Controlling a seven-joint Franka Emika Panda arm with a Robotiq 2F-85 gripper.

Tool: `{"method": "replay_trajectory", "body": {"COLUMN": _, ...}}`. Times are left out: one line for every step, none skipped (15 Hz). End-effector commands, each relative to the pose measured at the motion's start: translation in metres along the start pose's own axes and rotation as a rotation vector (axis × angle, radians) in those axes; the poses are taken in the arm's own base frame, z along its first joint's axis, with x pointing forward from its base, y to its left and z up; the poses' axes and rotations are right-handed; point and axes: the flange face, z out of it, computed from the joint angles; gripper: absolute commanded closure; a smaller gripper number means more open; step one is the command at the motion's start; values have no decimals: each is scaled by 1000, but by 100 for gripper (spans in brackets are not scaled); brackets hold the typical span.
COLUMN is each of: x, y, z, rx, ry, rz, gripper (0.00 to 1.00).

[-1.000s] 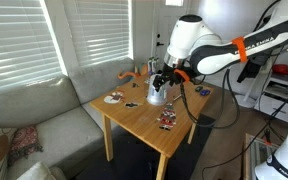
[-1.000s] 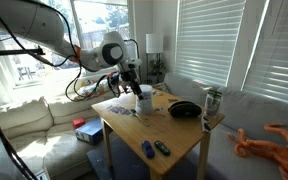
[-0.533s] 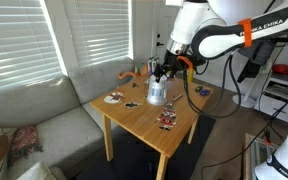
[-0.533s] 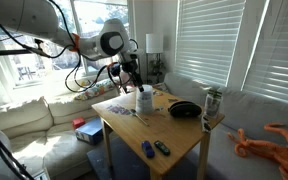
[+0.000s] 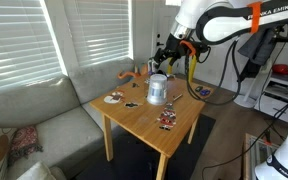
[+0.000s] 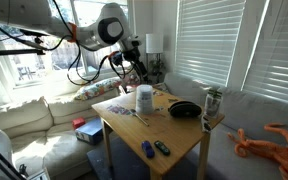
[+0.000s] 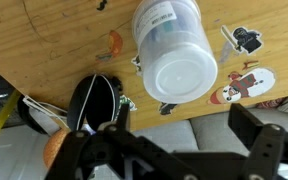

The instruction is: Put the silver cup upside down, then put the clear cup upside down on the silver cup

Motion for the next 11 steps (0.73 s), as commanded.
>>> {"method": "replay_trajectory", "body": {"x": 8, "y": 5, "z": -19, "rx": 25, "ry": 17, "rz": -4, "gripper": 0}}
{"method": "replay_trajectory", "body": {"x": 9, "y": 5, "z": -22, "rx": 25, "ry": 25, "rz": -3, "gripper": 0}}
{"method": "replay_trajectory", "body": {"x": 9, "y": 6, "z": -24, "rx": 35, "ry": 25, "rz": -1, "gripper": 0}}
{"method": "replay_trajectory", "body": {"x": 9, "y": 5, "z": -28, "rx": 36, "ry": 32, "rz": -3, "gripper": 0}}
{"method": "replay_trajectory", "body": {"x": 9, "y": 2, "z": -17, "rx": 12, "ry": 31, "rz": 5, "gripper": 0}}
{"method": "replay_trajectory", "body": {"x": 10, "y": 2, "z": -19, "rx": 14, "ry": 35, "rz": 5, "gripper": 0}}
{"method": "replay_trajectory", "body": {"x": 10, "y": 2, "z": -20, "rx": 15, "ry": 37, "rz": 5, "gripper": 0}}
{"method": "replay_trajectory", "body": {"x": 10, "y": 2, "z": -20, "rx": 15, "ry": 37, "rz": 5, "gripper": 0}}
{"method": "replay_trajectory", "body": {"x": 10, "y": 2, "z": -20, "rx": 15, "ry": 37, "rz": 5, "gripper": 0}}
{"method": "replay_trajectory", "body": {"x": 10, "y": 2, "z": -20, "rx": 15, "ry": 37, "rz": 5, "gripper": 0}}
{"method": "replay_trajectory", "body": {"x": 10, "y": 2, "z": -20, "rx": 15, "ry": 37, "rz": 5, "gripper": 0}}
